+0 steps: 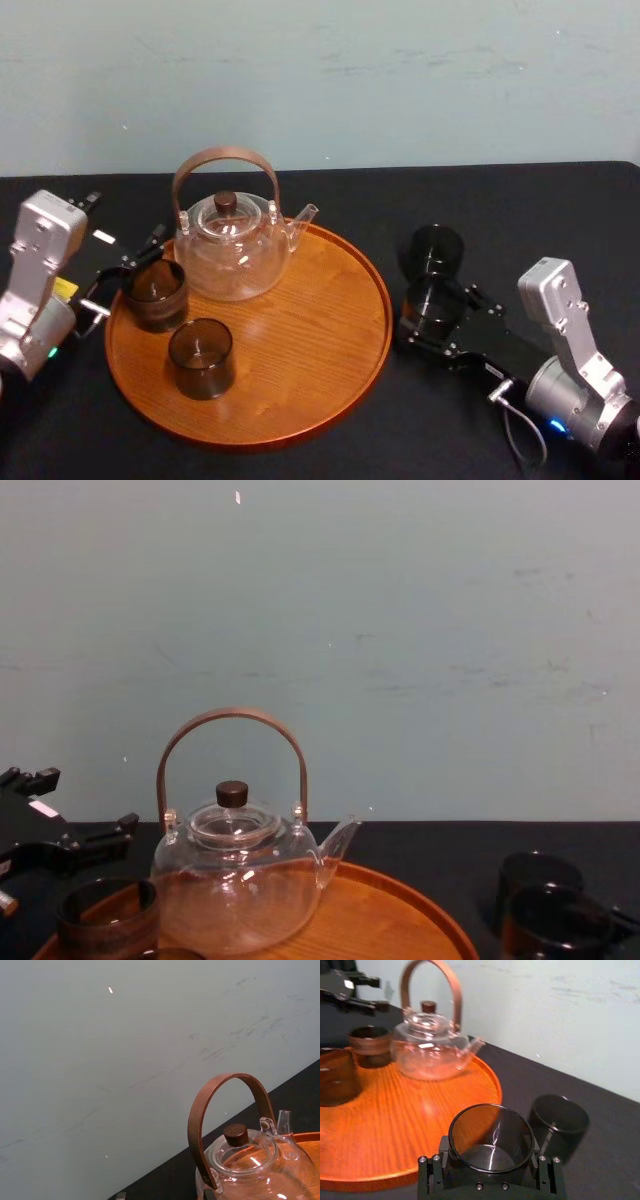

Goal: Pick up the glass from the table and place it on the tray.

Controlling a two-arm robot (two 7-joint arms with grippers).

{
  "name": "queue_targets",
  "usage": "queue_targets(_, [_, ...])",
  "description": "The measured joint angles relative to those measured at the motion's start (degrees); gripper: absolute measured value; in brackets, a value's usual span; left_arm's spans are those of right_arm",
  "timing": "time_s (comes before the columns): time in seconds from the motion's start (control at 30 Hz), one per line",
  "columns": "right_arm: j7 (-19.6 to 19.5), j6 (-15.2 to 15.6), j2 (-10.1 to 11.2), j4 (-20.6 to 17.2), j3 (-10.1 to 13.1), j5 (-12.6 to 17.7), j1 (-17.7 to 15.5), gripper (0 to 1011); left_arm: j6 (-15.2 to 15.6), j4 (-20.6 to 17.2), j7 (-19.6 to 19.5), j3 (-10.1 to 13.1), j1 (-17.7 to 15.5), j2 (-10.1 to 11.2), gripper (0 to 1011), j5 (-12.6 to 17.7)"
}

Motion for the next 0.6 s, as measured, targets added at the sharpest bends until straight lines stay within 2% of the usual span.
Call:
queue_targets(0.27, [1.6,-0.42,-0.17,-2.62,-2.14,-0.66,0.12,909,0.0,0.0,0.0,0.0,0.0,0.0,1001,0.0])
queue_targets(0.6, [3.38,-0.59,-1.64,-1.42,-5.79,-1.47,2.75,909,0.0,0.0,0.0,0.0,0.0,0.0,1001,0.0])
